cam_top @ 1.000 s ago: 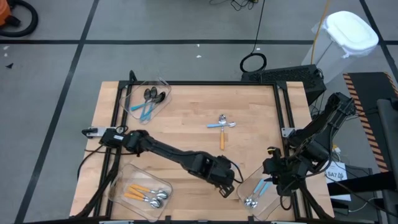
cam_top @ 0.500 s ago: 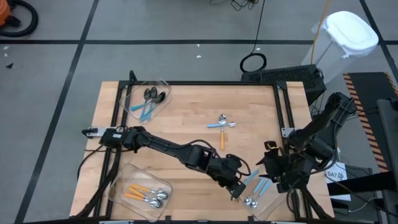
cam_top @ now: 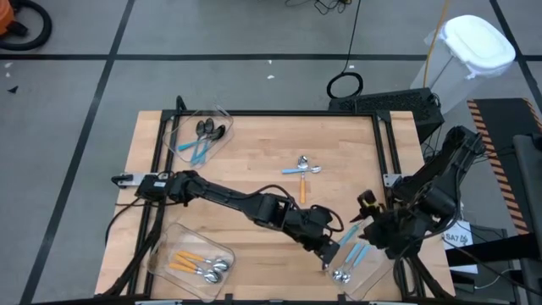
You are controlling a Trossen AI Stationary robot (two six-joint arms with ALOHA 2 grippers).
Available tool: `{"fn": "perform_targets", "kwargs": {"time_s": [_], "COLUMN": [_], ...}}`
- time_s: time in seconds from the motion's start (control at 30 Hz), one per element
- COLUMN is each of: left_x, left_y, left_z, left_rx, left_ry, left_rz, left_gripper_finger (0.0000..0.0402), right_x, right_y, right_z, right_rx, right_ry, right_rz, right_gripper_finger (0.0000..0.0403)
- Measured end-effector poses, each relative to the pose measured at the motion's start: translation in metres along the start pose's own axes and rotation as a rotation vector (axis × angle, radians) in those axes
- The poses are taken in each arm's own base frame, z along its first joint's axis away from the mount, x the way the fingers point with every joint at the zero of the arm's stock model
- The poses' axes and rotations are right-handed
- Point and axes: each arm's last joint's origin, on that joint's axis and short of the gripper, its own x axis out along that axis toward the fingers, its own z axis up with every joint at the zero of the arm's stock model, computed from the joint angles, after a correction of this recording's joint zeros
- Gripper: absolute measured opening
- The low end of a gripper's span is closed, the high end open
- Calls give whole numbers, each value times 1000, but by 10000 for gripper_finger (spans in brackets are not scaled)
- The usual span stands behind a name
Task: Sort silverware by color (type)
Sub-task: Put the light blue spoon into the bottom right transparent bin
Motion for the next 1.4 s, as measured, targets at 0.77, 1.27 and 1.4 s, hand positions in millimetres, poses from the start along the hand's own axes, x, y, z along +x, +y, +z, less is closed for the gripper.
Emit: {"fn": "perform_targets", "kwargs": {"time_s": [0.77,1.27,1.4], "left_x": [32,37,37], "left_y": [15,17,17], "left_z": [11,13,13], "left_rx": [-150,-143,-142], "left_ry": [-58,-69,-86], "left_rz": [-97,-118,-113], "left_gripper_finger": [0,1,5], "right_x": [12,10,10], "right_y": [3,7,9], "right_z": [-1,-5,-6], "right_rx": [-305,-310,-291], "right_ry": [101,132,131], "right_rz": [-97,-36,-35], "right_gripper_finger": [110,76,76]}}
